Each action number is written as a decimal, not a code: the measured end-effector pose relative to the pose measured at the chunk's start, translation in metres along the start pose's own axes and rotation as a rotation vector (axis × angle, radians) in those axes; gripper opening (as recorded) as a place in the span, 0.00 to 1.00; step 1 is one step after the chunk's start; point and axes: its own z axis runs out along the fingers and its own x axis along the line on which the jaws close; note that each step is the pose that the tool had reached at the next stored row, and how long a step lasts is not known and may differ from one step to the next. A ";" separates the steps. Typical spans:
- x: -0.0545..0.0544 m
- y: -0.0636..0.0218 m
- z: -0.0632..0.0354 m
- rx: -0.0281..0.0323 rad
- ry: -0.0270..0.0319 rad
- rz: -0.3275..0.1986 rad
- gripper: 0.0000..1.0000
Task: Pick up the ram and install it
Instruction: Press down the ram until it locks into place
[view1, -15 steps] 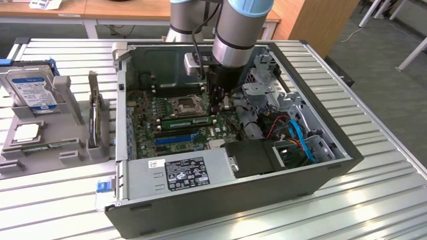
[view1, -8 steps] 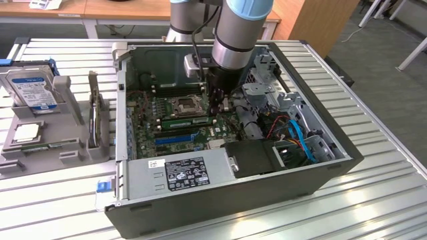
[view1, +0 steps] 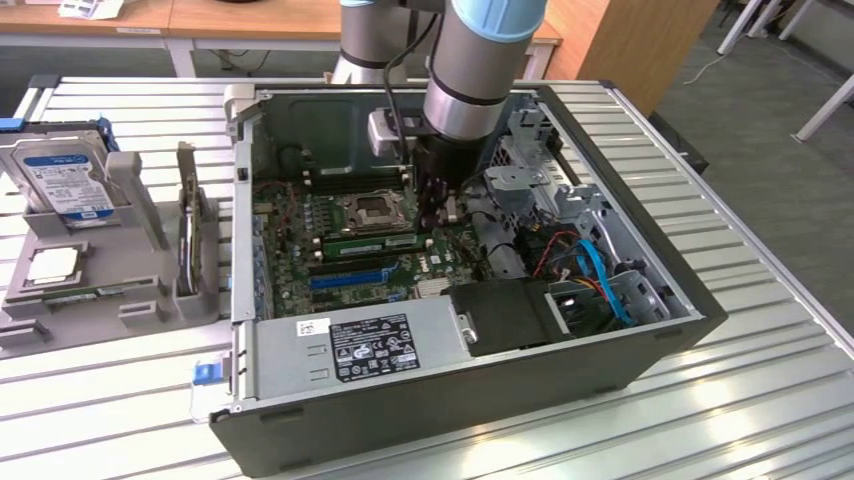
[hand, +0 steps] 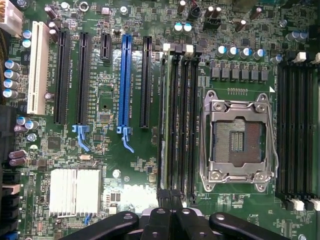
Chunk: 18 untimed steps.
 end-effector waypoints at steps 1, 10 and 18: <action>0.000 0.0000 0.0003 0.0000 0.0000 0.000 0.10; 0.000 -0.0001 0.0016 0.0000 0.0000 0.000 0.10; 0.000 -0.0001 0.0025 0.0001 -0.0001 0.000 0.10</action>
